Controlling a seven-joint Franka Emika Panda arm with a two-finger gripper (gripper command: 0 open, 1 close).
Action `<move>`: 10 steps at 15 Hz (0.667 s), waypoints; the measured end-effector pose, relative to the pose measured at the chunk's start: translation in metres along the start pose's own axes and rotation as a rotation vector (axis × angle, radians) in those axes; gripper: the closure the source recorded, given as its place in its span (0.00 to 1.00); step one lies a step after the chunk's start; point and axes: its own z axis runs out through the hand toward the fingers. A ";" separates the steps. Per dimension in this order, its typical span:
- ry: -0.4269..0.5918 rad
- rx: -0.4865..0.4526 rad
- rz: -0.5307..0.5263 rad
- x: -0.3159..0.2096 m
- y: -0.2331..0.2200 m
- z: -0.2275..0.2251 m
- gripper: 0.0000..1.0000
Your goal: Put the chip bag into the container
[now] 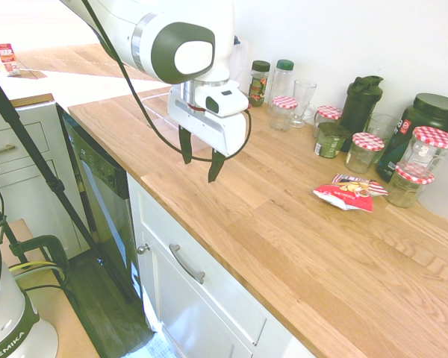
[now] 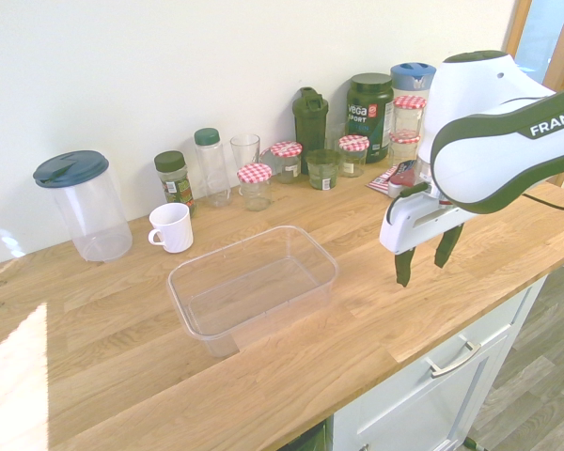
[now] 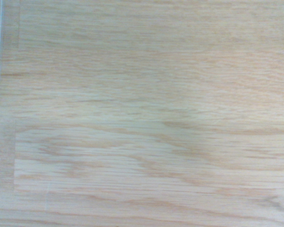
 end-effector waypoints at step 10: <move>0.131 -0.031 0.111 0.107 0.044 -0.059 0.00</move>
